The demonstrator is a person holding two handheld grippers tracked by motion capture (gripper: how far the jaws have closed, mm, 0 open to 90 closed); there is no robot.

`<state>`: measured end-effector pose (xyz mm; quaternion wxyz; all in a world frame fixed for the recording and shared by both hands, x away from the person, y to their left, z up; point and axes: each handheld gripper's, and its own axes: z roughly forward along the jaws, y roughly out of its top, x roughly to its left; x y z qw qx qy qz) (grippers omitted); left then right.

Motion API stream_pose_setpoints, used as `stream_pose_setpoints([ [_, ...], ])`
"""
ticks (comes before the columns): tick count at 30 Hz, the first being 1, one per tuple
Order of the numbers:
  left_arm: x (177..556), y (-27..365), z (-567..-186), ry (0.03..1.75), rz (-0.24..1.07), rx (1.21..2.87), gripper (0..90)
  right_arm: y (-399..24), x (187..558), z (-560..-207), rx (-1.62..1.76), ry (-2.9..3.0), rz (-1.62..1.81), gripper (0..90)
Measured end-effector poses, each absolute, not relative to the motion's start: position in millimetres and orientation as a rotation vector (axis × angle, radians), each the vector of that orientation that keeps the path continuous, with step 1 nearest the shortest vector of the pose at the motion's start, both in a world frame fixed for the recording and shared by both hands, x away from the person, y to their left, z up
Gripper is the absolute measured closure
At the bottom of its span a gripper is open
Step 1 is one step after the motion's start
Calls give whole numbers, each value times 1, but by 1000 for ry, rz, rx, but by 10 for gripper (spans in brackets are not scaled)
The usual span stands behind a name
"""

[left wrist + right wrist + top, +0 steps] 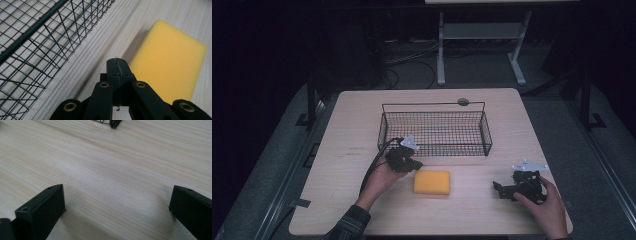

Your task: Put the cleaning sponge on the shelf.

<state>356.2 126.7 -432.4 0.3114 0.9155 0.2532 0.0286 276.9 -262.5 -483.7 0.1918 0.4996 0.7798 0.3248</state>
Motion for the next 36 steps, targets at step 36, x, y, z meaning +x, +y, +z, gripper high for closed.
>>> stream_pose_setpoints([
  [36, 316, 134, -434, 680, 7, 2448, 897, -262, 277, -484, 1403, 2189, 912, 0],
])
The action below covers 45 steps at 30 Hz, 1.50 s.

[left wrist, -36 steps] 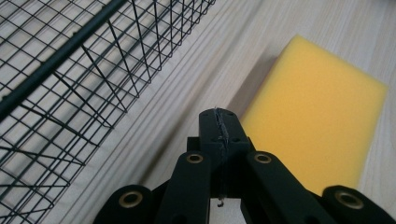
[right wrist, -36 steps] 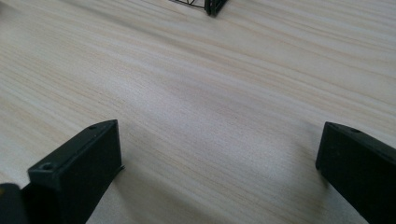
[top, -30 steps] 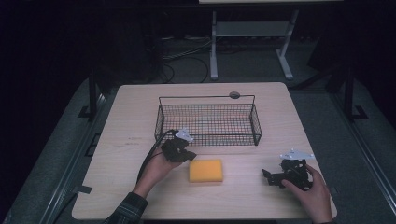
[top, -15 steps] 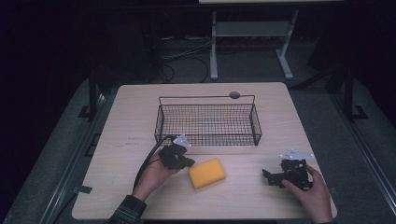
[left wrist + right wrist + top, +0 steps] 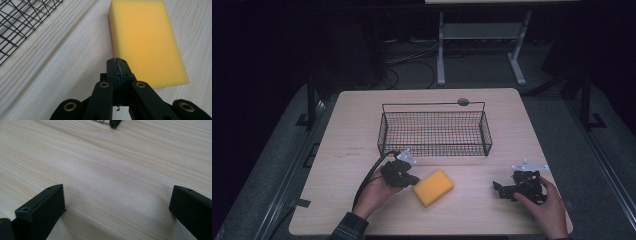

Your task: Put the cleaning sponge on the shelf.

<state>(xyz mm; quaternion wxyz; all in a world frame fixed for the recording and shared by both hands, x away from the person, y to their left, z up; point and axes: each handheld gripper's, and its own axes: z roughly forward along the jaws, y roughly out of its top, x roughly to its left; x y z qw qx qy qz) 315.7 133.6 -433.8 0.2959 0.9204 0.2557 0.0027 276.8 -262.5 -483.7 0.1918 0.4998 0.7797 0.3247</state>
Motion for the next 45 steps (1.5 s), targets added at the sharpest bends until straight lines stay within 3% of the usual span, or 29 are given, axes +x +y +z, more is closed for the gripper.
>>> stream_pose_setpoints([
  [6, 318, 138, -433, 705, 11, 2445, 880, -263, 277, -484, 1402, 2190, 912, 0],
  [16, 321, 142, -428, 786, 23, 2436, 553, -263, 277, -484, 1402, 2190, 911, 0],
  [34, 314, 130, -412, 796, 62, 2484, 142, -262, 277, -484, 1403, 2190, 912, 0],
  [45, 314, 115, -403, 810, 61, 2513, 127, -263, 277, -484, 1402, 2190, 912, 0],
])
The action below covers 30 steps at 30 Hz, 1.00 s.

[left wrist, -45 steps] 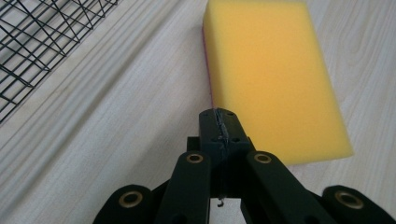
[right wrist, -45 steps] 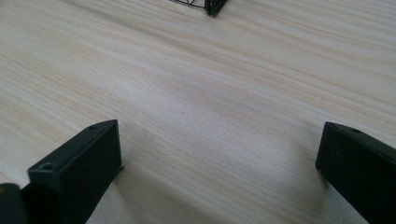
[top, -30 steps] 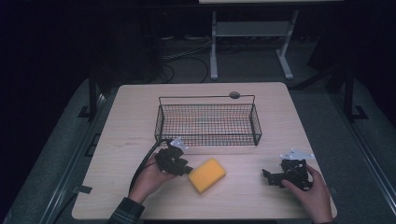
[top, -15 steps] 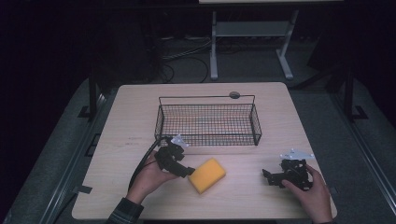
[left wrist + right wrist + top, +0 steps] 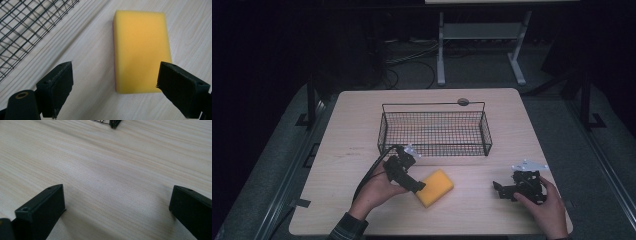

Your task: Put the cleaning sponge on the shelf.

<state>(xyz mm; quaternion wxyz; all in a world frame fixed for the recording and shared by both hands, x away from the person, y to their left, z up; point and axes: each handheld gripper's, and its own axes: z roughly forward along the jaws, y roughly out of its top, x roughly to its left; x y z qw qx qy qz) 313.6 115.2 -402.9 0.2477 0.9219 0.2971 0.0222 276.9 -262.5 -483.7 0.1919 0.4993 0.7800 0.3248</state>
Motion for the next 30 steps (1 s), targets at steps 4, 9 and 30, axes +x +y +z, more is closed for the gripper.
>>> stream_pose_setpoints([
  [4, 313, 106, -401, 789, 66, 2525, 130, -263, 277, -484, 1402, 2190, 912, 0],
  [9, 311, 94, -400, 778, 54, 2531, 130, -263, 277, -484, 1402, 2190, 912, 0],
  [30, 309, 59, -411, 756, 32, 2569, 133, -263, 277, -484, 1402, 2190, 912, 0],
])
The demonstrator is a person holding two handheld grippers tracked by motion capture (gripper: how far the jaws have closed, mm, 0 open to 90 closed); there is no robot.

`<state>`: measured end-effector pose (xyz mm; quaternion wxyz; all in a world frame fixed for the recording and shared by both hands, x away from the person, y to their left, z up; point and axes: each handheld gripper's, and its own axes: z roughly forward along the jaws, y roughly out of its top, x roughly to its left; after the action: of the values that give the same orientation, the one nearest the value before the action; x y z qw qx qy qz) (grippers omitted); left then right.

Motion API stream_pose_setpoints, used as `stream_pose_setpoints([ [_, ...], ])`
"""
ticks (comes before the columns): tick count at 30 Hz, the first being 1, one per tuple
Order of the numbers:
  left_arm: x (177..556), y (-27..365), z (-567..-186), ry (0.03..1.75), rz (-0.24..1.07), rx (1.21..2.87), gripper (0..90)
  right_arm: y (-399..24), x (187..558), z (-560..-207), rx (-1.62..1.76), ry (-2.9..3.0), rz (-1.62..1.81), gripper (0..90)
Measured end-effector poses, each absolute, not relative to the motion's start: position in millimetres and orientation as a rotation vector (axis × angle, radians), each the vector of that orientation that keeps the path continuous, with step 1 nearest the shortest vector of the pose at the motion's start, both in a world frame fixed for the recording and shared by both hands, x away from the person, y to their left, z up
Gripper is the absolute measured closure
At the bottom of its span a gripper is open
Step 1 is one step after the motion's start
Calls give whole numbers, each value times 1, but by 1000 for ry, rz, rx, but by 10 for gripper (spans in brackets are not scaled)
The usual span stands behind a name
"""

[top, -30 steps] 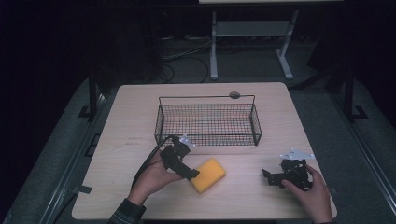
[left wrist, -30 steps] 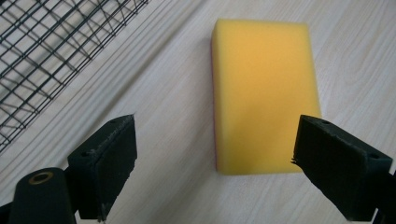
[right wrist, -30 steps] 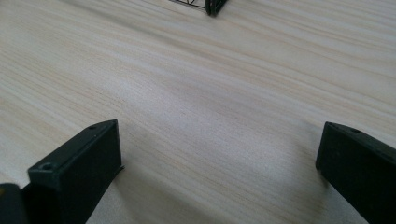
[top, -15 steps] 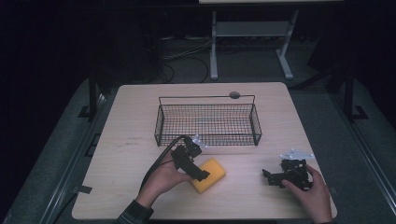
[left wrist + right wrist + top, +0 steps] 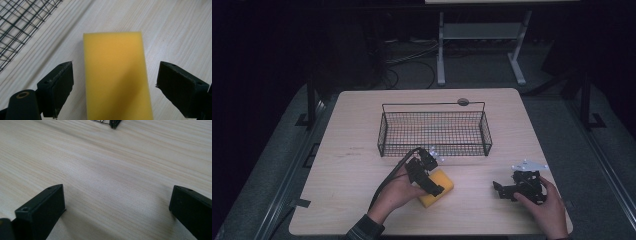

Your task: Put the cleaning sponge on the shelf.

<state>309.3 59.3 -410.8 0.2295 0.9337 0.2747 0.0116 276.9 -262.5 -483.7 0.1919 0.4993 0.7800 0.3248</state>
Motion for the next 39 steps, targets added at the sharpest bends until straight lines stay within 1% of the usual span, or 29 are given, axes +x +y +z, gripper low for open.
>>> stream_pose_setpoints([
  [21, 311, 43, -439, 747, 28, 2658, 133, -263, 277, -484, 1400, 2191, 912, 0],
  [39, 308, 40, -446, 728, 67, 2716, 149, -263, 277, -484, 1400, 2190, 912, 0],
])
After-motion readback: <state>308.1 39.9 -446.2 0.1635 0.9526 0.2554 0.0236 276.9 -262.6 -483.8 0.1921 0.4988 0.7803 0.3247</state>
